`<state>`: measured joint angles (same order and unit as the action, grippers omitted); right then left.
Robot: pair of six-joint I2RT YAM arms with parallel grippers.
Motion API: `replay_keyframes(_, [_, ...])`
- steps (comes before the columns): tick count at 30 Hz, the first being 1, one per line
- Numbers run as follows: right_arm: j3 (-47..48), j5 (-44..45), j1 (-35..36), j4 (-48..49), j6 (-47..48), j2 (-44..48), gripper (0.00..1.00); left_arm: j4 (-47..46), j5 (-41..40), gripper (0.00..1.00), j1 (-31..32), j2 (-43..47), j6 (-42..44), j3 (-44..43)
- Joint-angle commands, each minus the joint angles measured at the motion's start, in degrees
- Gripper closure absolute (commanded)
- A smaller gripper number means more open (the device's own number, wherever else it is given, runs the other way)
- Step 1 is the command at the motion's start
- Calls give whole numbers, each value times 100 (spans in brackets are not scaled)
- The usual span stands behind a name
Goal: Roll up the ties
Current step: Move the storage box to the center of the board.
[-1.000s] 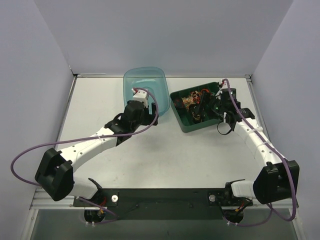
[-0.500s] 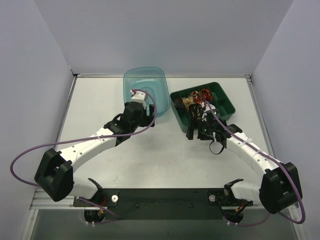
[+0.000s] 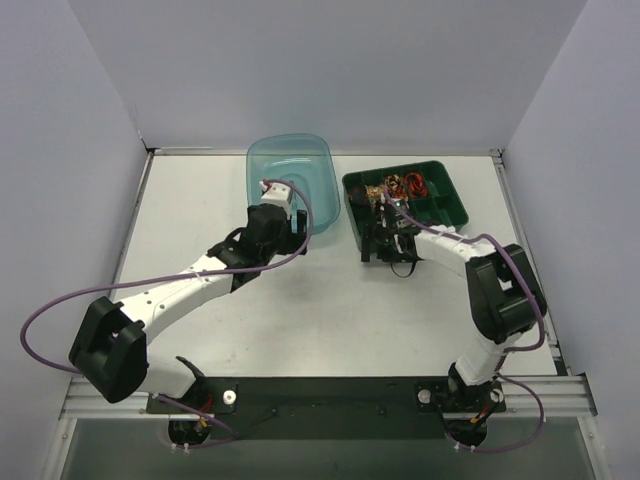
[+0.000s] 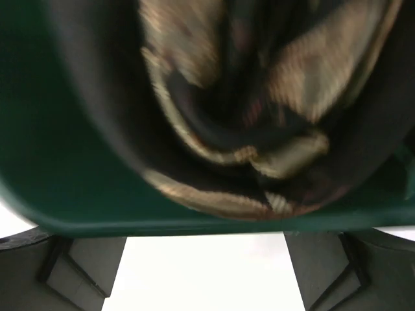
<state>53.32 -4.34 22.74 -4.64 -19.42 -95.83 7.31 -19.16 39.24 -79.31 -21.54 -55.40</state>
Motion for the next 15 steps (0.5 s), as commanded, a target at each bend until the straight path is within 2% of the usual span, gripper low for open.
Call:
replay_keyframes(1, [1056, 241, -121, 306, -71, -523, 0, 60, -202, 11, -57, 310, 97, 20])
replay_keyframes(5, [1663, 144, -130, 96, -36, -902, 0, 77, -255, 11, -92, 434, 89, 152])
replay_keyframes(8, [1577, 30, -95, 78, 8, -762, 0, 86, -299, 11, -127, 469, 62, 222])
replay_keyframes(14, [593, 56, 2, 166, 88, 370, 0, 95, -413, 10, -180, 565, 36, 328])
replay_keyframes(15, [453, 82, 2, 174, 70, 799, 0, 86, -439, 10, -206, 600, 36, 371])
